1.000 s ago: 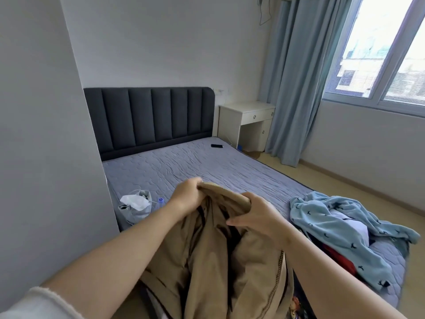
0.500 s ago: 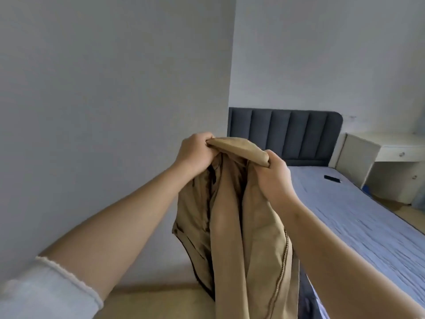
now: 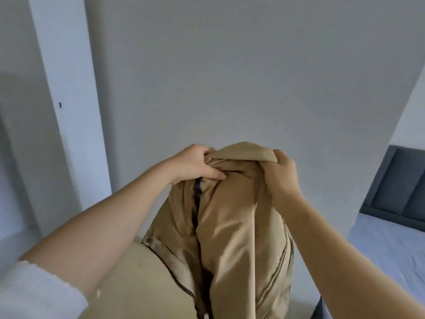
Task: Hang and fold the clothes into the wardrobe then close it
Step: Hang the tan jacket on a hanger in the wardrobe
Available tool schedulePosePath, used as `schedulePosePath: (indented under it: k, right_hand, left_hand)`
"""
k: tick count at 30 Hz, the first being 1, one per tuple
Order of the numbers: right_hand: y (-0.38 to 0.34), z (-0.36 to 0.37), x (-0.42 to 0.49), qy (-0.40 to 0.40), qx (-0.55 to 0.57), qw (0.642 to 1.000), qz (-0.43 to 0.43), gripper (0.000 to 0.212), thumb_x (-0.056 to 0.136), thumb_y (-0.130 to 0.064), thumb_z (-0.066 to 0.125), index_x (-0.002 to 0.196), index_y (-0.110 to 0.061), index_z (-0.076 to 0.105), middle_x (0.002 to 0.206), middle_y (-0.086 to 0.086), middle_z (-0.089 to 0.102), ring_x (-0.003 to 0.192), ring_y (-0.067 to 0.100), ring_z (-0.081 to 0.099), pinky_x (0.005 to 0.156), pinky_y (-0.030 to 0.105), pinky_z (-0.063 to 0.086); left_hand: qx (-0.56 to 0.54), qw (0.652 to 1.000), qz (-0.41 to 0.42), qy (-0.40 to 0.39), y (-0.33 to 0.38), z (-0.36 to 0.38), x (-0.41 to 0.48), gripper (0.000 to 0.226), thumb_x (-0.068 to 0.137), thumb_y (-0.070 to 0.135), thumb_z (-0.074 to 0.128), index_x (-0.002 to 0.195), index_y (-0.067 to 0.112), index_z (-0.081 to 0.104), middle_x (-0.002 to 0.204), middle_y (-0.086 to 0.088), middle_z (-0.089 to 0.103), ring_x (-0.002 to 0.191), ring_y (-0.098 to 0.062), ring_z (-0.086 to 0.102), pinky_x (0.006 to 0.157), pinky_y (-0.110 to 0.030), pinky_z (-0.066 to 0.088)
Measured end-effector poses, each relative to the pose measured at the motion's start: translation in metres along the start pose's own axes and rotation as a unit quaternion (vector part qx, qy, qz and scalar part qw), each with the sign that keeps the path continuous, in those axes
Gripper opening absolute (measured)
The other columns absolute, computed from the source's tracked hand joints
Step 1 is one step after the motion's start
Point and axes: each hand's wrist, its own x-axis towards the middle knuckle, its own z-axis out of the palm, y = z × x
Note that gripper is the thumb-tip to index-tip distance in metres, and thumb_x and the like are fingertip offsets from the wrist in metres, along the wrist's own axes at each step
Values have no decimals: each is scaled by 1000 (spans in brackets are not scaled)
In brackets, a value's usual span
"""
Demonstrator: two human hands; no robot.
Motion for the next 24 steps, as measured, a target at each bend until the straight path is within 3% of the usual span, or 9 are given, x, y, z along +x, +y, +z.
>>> schedulePosePath:
  k: [3, 6, 8, 11, 14, 17, 19, 21, 24]
  right_hand:
    - [-12, 71, -8, -42, 22, 999, -1, 17, 83, -15, 52, 88, 0, 57, 74, 2, 58, 66, 13, 52, 57, 24, 44]
    - [-20, 140, -17, -70, 56, 996, 20, 13, 83, -14, 53, 84, -2, 58, 71, 1, 57, 64, 13, 52, 54, 22, 44]
    - [-24, 181, -24, -78, 84, 992, 44, 11, 83, -14, 52, 85, -6, 61, 70, -1, 58, 63, 12, 54, 51, 19, 43]
    - [-31, 238, -34, -94, 121, 986, 71, 13, 83, -11, 50, 86, -4, 62, 74, 3, 59, 68, 16, 55, 57, 24, 46]
    - [-38, 291, -42, -117, 154, 978, 75, 16, 83, -7, 47, 79, -12, 62, 76, 2, 62, 71, 17, 58, 60, 25, 48]
    - [-47, 343, -49, -161, 179, 967, 79, 18, 84, -6, 47, 79, -13, 63, 76, 1, 64, 70, 15, 61, 58, 24, 47]
    - [-49, 383, -56, -204, 191, 956, 90, 17, 84, -6, 47, 79, -10, 63, 74, 2, 64, 69, 16, 61, 59, 24, 48]
    - [-50, 399, -59, -221, 213, 947, 95, 16, 84, -5, 46, 84, 0, 62, 76, 10, 60, 71, 21, 59, 64, 28, 49]
    - [-52, 461, -66, -286, 240, 921, 109, 15, 83, -3, 47, 87, -2, 62, 76, 8, 59, 70, 18, 57, 64, 27, 49]
  left_hand:
    - [0, 999, -38, -2, -52, -44, -27, 24, 66, 26, 82, 80, 33, 64, 73, 17, 66, 80, -8, 63, 71, -22, 47]
    - [94, 989, -70, 91, -108, -78, -50, 46, 66, 36, 77, 106, 41, 55, 100, 16, 60, 93, -8, 58, 74, -24, 45]
    - [156, 962, -94, 204, -145, -93, -69, 73, 64, 42, 73, 128, 40, 38, 117, 14, 42, 100, -8, 51, 74, -25, 40]
    - [233, 914, -75, 323, -192, -118, -108, 86, 59, 50, 73, 133, 33, 32, 109, 8, 30, 91, -12, 45, 76, -26, 38]
    - [386, 858, -27, 336, -237, -141, -154, 86, 50, 43, 83, 126, 21, 49, 101, -5, 45, 83, -23, 54, 75, -33, 47]
    - [463, 806, -119, 348, -279, -167, -189, 89, 43, 37, 85, 123, 15, 54, 100, -12, 53, 85, -31, 58, 74, -43, 48]
    - [470, 781, -247, 330, -306, -185, -207, 91, 54, 41, 75, 135, 19, 39, 120, -12, 47, 103, -31, 51, 83, -44, 42]
    - [435, 790, -323, 287, -320, -191, -213, 101, 65, 50, 64, 143, 26, 4, 145, -8, 20, 126, -30, 32, 98, -50, 34]
    - [348, 790, -425, 270, -357, -208, -232, 116, 69, 68, 56, 138, 31, -30, 152, 3, -23, 142, -28, 0, 108, -60, 15]
